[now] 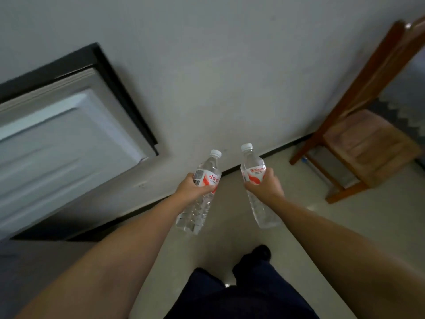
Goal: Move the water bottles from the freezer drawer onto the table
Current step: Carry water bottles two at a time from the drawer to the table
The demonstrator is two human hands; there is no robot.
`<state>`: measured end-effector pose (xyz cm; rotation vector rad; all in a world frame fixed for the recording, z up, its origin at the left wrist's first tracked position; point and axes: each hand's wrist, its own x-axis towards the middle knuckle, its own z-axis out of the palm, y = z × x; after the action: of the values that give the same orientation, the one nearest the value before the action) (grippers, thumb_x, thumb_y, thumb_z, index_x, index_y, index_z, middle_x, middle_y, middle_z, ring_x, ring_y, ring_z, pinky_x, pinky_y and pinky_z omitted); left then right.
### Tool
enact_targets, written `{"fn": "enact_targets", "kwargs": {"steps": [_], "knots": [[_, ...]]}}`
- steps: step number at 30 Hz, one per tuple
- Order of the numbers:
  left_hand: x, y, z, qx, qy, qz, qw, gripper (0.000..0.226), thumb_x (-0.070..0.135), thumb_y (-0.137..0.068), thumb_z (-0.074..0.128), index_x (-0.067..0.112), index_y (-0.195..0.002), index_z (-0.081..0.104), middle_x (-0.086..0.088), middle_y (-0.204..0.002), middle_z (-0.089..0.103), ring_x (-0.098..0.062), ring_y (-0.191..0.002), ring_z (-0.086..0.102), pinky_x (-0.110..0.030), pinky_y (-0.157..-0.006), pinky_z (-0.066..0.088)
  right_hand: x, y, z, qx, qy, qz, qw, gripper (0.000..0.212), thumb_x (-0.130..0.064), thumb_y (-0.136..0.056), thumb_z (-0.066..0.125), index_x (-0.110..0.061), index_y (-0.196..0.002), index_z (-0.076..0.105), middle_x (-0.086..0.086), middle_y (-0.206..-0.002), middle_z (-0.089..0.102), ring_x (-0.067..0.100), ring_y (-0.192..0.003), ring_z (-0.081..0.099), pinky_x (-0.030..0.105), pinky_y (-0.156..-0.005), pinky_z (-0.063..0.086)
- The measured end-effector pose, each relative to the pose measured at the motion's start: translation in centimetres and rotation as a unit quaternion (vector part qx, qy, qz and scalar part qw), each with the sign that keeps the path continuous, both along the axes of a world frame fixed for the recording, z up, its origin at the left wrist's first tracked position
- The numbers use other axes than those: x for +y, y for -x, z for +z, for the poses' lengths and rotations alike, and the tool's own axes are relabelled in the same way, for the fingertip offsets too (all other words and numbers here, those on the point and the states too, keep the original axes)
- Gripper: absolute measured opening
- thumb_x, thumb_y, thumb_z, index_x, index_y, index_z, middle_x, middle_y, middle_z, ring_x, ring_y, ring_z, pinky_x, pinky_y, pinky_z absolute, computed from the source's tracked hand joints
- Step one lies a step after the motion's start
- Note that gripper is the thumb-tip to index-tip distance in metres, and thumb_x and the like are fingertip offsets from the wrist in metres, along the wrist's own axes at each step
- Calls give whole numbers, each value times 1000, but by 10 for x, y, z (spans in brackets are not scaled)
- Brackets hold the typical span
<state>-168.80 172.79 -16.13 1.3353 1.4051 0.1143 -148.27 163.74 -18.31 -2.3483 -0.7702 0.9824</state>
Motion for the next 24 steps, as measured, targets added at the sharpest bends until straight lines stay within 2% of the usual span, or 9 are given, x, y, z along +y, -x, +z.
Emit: {"fn": "enact_targets", "kwargs": {"steps": [6,11,15,19,24], "knots": [[0,-140,4,-2,-17,-104,994,60,37,-71,81,17,-118,50,-3,-109,64,-22,-97,65,-39,-87,55,-45,-118,3,15,-13,-115,993,65,-36,-76,75,-18,-127,39,6,-115,56,25,-98,62,43,-81,58],[-11,-259,9,-23,-41,-186,981,64,36,-71,81,15,-122,48,-2,-113,61,-19,-99,62,-32,-83,51,-86,-212,7,1,-20,-212,977,65,-37,-77,74,-18,-128,38,6,-115,55,23,-96,61,36,-77,55],[-25,-346,11,-37,-54,-281,957,66,34,-73,80,13,-126,47,0,-112,58,-17,-96,58,-29,-80,47,-125,-275,9,2,-36,-313,949,66,-37,-77,75,-16,-129,39,8,-115,56,23,-96,62,36,-78,57],[-38,-429,7,-36,-30,-379,924,67,39,-73,79,14,-123,43,-3,-114,57,-16,-96,59,-28,-75,48,-163,-326,8,6,-53,-400,915,59,-29,-78,76,-12,-124,43,9,-114,58,20,-91,60,24,-60,50],[-55,-528,0,-24,-10,-474,880,73,48,-68,80,19,-122,42,-2,-113,58,-18,-99,61,-37,-87,53,-196,-382,9,-22,-28,-461,887,57,-30,-78,74,-8,-122,44,7,-108,57,20,-85,52,19,-48,33]]}}
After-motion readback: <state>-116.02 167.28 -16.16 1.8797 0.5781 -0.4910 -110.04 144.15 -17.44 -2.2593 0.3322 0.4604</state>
